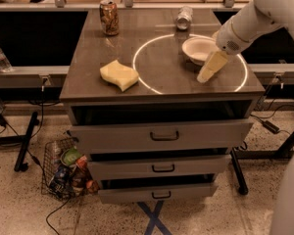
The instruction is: Move paper bowl near sponge
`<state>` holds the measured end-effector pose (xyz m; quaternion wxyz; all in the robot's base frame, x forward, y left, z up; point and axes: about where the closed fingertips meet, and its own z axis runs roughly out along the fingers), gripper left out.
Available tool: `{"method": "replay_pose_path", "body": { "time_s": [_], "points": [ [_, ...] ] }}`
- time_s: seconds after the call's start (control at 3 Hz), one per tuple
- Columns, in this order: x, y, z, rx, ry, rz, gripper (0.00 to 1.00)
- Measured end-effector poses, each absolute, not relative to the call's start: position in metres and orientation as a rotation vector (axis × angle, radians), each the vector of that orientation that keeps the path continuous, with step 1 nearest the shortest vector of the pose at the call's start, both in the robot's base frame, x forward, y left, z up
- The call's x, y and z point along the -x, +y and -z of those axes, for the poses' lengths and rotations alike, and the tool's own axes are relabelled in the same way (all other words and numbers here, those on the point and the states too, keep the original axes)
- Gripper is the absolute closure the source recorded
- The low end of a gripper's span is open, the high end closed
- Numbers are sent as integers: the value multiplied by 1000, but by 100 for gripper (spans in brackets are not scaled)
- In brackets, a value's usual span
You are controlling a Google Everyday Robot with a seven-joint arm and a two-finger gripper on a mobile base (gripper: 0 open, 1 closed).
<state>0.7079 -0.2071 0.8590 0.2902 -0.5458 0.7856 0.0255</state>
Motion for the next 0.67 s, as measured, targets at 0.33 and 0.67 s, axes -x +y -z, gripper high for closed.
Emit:
{"method": "replay_pose_path", "body": {
  "time_s": [0.33,0.67],
  "points": [
    [-720,-199,-853,1439,2111,-99,17],
    [-724,-193,-855,1438,2115,-125,42]
  ]
}}
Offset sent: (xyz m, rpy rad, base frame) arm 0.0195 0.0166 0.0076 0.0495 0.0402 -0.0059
